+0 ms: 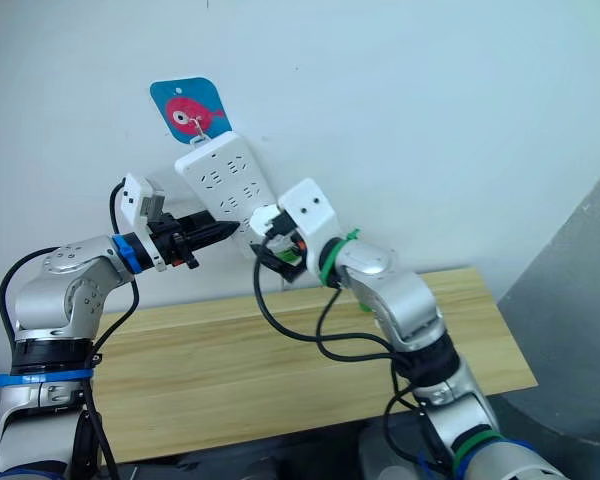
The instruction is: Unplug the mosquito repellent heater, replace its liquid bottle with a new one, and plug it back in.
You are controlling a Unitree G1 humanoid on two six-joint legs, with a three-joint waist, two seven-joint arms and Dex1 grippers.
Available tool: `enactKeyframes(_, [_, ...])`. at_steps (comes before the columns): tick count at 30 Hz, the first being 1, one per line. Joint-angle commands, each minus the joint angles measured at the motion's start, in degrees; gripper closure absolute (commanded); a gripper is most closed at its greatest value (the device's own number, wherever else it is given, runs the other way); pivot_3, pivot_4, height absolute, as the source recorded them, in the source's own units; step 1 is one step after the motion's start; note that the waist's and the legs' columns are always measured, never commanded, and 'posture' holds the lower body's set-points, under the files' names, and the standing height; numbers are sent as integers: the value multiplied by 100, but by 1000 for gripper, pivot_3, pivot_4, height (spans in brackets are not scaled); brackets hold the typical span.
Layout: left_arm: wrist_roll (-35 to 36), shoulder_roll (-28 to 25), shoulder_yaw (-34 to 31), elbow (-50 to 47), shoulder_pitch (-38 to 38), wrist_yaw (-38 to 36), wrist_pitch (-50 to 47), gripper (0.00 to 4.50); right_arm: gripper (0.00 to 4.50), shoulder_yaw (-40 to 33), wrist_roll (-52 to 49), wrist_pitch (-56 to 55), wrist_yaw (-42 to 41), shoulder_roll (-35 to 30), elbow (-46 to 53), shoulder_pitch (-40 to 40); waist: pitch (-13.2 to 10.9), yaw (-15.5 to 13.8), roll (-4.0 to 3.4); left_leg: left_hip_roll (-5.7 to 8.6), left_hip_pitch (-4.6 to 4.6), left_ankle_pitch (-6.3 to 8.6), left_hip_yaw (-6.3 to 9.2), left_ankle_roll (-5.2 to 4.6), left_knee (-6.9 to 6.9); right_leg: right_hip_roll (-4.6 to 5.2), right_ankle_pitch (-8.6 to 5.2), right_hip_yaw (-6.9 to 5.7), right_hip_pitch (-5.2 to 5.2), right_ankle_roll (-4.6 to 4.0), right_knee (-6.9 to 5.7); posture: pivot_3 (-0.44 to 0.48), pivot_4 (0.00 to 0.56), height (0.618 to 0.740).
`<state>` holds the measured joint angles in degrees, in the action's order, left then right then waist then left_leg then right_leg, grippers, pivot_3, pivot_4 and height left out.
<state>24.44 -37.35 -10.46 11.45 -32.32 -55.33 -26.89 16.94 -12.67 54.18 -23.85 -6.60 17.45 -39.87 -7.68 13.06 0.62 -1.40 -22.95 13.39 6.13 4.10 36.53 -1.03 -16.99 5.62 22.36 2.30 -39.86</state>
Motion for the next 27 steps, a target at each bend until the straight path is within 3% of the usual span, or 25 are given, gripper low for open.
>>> enactKeyframes(1, [-111, -90, -83, 78, -112, 40, 394, 3210, 0, -34, -261, 319, -331, -415, 787, 46, 0, 1, 0, 5, 1, 0, -2, 0, 3, 0, 0, 1, 0, 1, -2, -198, 85, 740])
enactKeyframes(10, [-234, -645, -282, 35, 364, -211, 861, 345, 0, -109, -646, -26, -903, -1134, 1329, 343, -1, 5, 0, 2, 9, 0, 2, -2, -13, -27, -20, -2, 1, 19, -4, -176, 86, 740])
enactKeyframes(16, [-14, -1246, -766, -555, 1330, -674, 940, 345, 0, -11, -662, -821, -1231, -1253, 1229, 491, -3, -27, 4, -3, 9, 0, 1, -2, -21, -27, -23, -4, 3, 16, -1, -137, 88, 740])
enactKeyframes(19, [-4, -1626, -991, -1034, 2038, -927, 853, 298, 553, 59, -631, -1139, -1266, -1129, 1013, 444, -6, -49, 5, -7, 14, 0, -1, -2, -21, -28, -25, -3, 2, 14, -3, -110, 91, 740])
enactKeyframes(23, [348, -1773, -1253, -2008, 2895, -1307, 819, 298, 1998, 337, -451, -1447, -1262, -979, 680, 406, -8, -168, 5, -13, 16, 0, -2, -1, -22, -26, -29, -2, 0, 9, -3, -68, 92, 740])
enactKeyframes(27, [696, -1538, -1563, -2754, 3392, -1079, 667, 298, 3562, 669, -107, -1716, -1060, -689, 225, 345, -9, -318, 7, -14, 17, 0, -2, -1, -23, -26, -30, -4, 1, 5, -4, -38, 90, 740])
